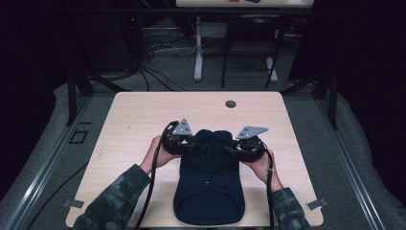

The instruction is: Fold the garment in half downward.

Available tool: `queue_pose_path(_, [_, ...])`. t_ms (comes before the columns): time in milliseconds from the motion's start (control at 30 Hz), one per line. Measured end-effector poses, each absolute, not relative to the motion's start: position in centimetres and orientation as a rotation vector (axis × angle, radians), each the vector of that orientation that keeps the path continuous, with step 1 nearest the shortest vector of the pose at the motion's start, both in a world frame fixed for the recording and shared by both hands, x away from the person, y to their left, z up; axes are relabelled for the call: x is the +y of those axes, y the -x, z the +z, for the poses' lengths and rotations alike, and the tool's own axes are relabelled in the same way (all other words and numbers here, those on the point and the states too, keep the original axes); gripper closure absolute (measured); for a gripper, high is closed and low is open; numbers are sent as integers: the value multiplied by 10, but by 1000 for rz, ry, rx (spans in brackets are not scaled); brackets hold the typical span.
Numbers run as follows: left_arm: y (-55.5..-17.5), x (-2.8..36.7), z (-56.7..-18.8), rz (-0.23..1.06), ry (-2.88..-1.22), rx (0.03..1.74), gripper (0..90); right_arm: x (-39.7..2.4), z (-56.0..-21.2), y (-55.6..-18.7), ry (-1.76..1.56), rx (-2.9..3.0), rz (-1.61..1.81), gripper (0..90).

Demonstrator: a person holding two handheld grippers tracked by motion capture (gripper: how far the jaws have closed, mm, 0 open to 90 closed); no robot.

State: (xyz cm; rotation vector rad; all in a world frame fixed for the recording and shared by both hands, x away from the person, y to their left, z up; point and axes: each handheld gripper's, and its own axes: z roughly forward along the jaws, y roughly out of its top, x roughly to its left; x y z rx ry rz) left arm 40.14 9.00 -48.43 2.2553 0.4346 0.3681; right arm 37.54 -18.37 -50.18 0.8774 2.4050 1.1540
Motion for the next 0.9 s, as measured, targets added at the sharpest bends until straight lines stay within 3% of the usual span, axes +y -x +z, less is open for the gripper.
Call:
queue_pose_path(133, [-399,89,-482,380,-2247,417,693,-187,-501,-376,-900,2411,1181,553])
queue_pose_path(300, [-394,87,-478,405,-2242,365,697,-195,-502,-383,-972,2422,1281,402])
queue_pose_path(533, [-391,84,-476,441,-2252,319,697,-198,-505,-395,-1057,2443,1368,291])
queue_pose_path(600, [-392,84,-477,438,-2256,328,697,-197,-505,-396,-1058,2459,1356,317])
queue_pose_path(733, [-394,87,-479,423,-2254,356,695,-193,-503,-394,-1023,2442,1302,516])
queue_pose_path(767, [-394,87,-479,423,-2254,356,693,-193,-503,-394,-1023,2442,1302,516])
queue_pose_path(800, [-395,89,-480,414,-2252,368,692,-191,-502,-391,-992,2434,1283,591])
queue_pose_path(900, [-395,91,-481,405,-2249,384,680,-187,-500,-387,-935,2413,1267,648])
